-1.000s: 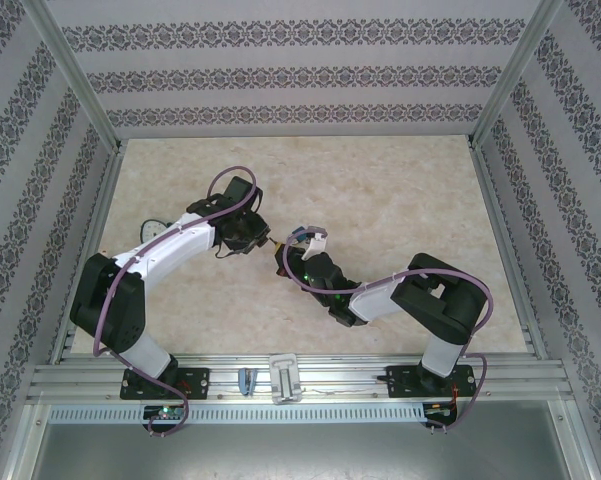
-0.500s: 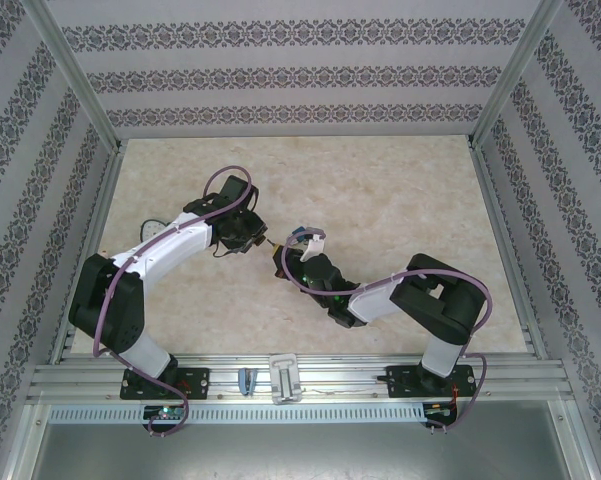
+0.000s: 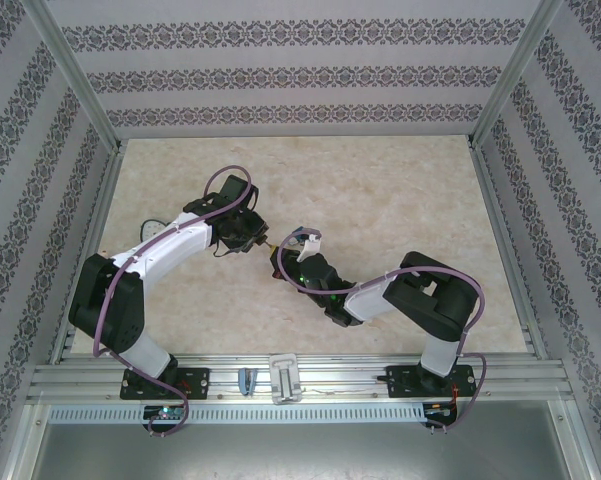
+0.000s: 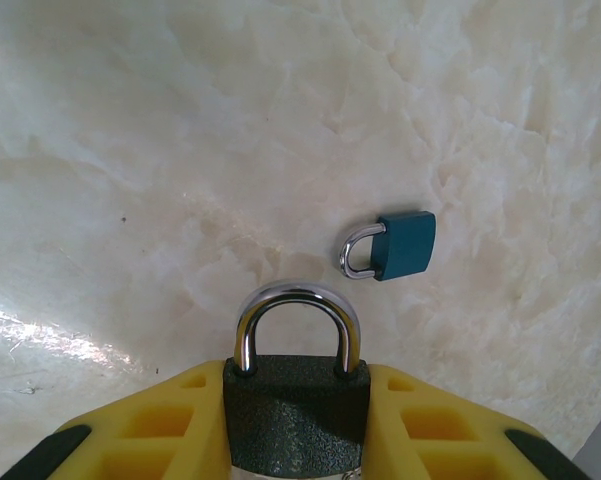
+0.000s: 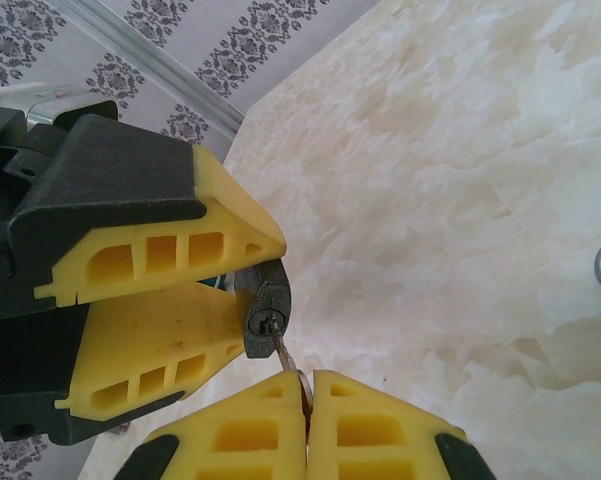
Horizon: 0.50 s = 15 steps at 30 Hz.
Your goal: Unlock with the key
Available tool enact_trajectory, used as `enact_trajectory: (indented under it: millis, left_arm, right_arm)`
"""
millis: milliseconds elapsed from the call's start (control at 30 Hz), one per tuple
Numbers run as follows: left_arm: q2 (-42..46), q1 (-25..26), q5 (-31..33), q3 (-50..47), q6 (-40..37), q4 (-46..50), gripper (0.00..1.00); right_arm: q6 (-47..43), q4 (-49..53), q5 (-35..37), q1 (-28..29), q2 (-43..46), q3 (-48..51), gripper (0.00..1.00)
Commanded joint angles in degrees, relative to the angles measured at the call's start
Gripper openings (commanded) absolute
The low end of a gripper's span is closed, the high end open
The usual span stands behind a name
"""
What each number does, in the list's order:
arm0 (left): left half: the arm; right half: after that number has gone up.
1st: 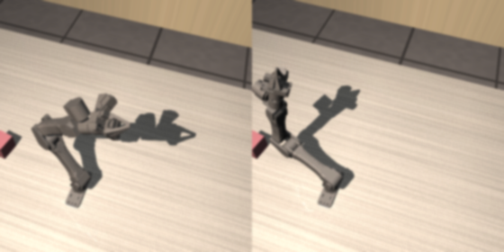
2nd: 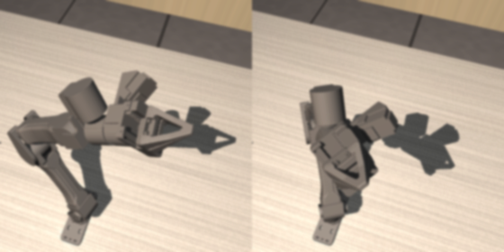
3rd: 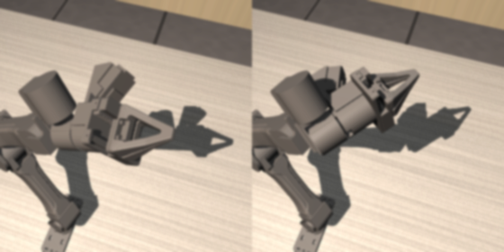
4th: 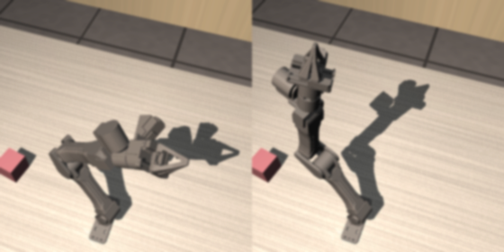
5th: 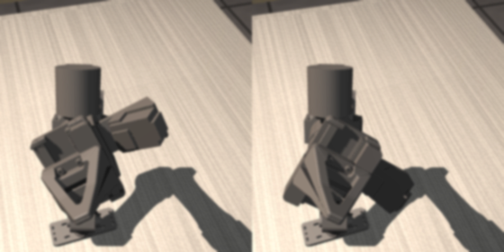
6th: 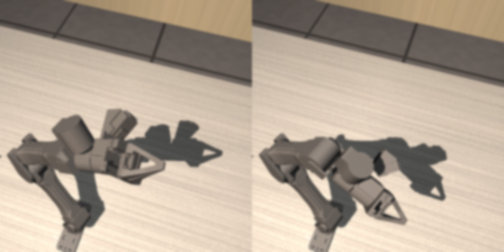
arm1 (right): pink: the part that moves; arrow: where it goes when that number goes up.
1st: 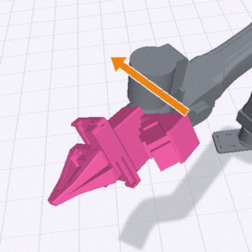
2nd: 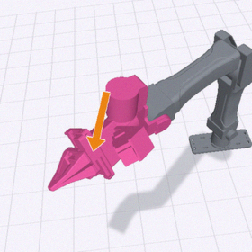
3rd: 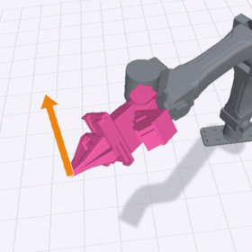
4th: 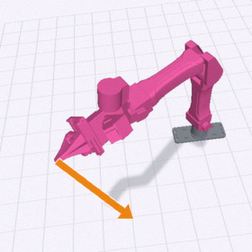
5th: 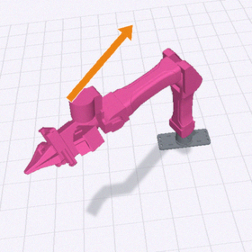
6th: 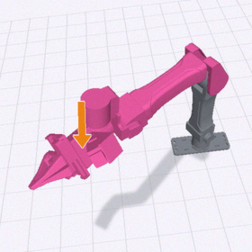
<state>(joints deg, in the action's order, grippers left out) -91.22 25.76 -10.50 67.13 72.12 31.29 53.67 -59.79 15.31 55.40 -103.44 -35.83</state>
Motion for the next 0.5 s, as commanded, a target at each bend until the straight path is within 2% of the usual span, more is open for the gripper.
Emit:
enact_trajectory:
  millis: [0,467]
  left_arm:
    - [1.0,-0.4,-0.6,1.3,0.7,-1.0,0.30]
    - [1.3,-0.4,-1.8,0.5,2.0,-2.3,0.30]
  right_arm:
    - [-0.1,-1.4,-0.5,0.3,-0.8,-1.6,0.00]
    - [-0.3,-3.6,-0.8,-0.8,-2.6,-2.9,0.00]
